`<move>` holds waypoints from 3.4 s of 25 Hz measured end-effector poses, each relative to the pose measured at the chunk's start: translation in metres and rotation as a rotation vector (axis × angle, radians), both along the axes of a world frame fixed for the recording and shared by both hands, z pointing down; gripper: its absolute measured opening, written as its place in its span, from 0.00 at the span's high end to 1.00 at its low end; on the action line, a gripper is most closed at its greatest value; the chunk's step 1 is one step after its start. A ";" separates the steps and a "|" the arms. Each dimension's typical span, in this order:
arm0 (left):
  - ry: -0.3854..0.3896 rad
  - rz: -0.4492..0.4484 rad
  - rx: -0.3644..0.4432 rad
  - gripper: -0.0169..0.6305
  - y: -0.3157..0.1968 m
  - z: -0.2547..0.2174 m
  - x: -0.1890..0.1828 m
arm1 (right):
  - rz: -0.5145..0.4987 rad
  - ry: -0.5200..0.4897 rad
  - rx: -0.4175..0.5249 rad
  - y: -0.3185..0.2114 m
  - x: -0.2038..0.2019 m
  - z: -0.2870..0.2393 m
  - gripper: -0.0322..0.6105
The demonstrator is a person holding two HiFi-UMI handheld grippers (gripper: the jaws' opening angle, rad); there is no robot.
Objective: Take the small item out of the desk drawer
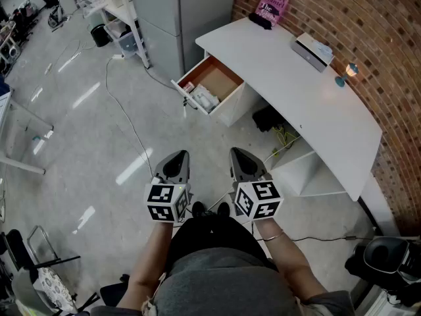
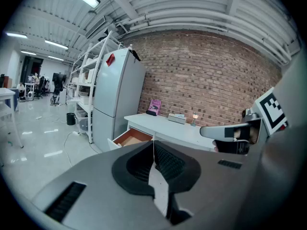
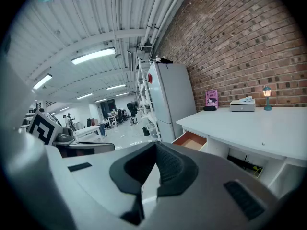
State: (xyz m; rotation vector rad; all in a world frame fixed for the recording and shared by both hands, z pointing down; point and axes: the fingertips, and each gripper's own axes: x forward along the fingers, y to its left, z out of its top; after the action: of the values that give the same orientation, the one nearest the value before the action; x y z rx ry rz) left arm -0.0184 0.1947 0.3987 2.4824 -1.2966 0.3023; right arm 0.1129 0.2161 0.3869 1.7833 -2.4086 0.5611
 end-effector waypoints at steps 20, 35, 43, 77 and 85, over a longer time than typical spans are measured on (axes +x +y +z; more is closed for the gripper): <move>-0.047 -0.119 -0.013 0.94 -0.008 0.010 0.032 | -0.108 -0.001 -0.035 -0.010 0.048 0.021 0.82; -0.070 -0.136 -0.026 0.94 -0.018 0.015 0.056 | -0.120 -0.044 -0.078 -0.025 0.072 0.037 0.75; -0.055 -0.124 -0.043 0.94 -0.065 0.025 0.046 | -0.101 -0.045 -0.083 -0.068 0.064 0.037 0.74; 0.051 -0.069 -0.021 0.94 -0.274 0.023 -0.048 | 0.022 0.088 -0.188 -0.265 0.012 0.064 0.72; 0.033 -0.086 -0.038 0.94 -0.282 0.031 -0.050 | -0.024 0.087 -0.224 -0.285 0.004 0.083 0.72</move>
State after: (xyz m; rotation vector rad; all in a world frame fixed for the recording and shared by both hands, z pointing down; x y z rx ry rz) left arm -0.0685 -0.0874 0.4299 2.3824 -1.3665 0.2617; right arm 0.1173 -0.0686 0.4698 1.6496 -2.2091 0.7042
